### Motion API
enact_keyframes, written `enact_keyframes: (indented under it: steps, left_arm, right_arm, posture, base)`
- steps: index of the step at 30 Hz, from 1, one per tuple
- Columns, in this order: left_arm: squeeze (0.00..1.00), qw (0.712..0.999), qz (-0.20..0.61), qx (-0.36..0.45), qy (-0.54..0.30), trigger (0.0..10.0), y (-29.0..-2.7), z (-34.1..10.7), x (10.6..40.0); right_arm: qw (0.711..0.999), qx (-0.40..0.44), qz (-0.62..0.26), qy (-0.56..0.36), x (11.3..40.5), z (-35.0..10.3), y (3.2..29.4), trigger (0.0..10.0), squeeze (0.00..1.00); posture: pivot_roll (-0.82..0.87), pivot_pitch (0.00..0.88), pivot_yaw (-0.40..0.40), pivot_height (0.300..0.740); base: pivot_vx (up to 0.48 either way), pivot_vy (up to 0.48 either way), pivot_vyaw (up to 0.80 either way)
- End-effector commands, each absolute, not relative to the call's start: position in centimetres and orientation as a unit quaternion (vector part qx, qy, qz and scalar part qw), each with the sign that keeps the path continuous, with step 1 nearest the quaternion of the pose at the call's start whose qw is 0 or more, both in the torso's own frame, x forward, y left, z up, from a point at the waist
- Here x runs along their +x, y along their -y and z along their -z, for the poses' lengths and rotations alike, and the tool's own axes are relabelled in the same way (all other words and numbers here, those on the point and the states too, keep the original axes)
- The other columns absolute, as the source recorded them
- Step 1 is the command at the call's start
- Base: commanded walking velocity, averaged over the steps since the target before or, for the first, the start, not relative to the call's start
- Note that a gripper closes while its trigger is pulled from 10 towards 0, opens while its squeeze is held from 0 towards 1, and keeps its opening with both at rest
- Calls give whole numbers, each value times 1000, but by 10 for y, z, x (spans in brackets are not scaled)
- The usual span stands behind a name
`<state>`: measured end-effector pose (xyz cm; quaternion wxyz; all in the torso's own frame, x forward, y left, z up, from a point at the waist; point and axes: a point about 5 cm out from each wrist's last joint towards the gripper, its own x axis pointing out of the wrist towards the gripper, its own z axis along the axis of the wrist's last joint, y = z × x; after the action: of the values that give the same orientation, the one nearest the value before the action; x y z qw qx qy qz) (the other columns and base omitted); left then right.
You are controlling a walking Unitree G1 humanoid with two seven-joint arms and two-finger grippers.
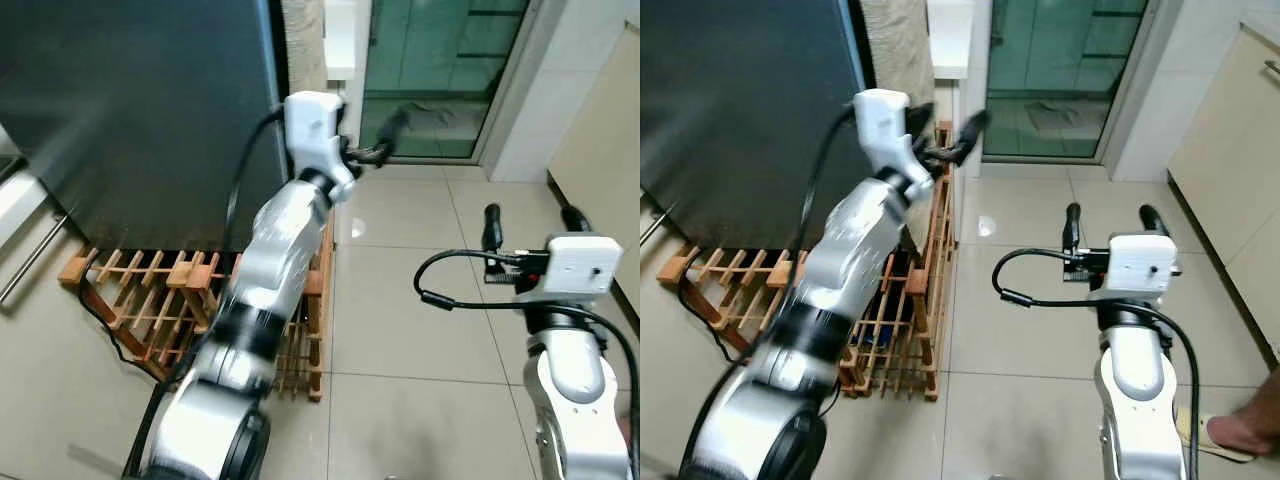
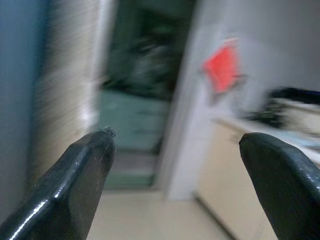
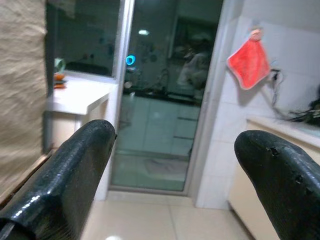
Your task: Restocking fridge
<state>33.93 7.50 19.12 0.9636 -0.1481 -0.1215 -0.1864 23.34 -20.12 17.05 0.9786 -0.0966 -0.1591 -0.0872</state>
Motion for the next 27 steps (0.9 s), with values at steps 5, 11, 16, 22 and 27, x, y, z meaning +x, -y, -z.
enact_keyframes:
  steps: [5, 11, 16, 22, 27]
  left_arm:
    - [0, 975, 126, -45, 178, 10000, -116, -180, 301]
    - [0, 986, 87, -20, 141, 10000, -120, -172, 298]
    - [0, 991, 50, -42, 114, 10000, -119, -173, 309]
    - [0, 992, 33, -47, 110, 10000, -115, -180, 320]
    - [0, 993, 37, -48, 101, 10000, -115, -183, 327]
  right_arm:
    - [973, -93, 125, 169, 228, -168, 208, 10000, 63]
    - [973, -108, 96, 179, 241, -169, 202, 10000, 59]
    - [978, -89, 80, 170, 255, -169, 198, 10000, 59]
    - [980, -85, 48, 171, 260, -170, 186, 10000, 59]
    - [981, -80, 41, 169, 263, -169, 181, 10000, 59]
  posture:
    - [-183, 0, 28, 740]
    - [-164, 0, 13, 740]
    - [-149, 0, -18, 740]
    - [-143, 0, -33, 740]
    - [-141, 0, -18, 740]
  base:
    - [0, 0, 0]
    - [0, 0, 0]
    - [0, -187, 0]
    - [0, -463, 0]
    - [164, -409, 0]
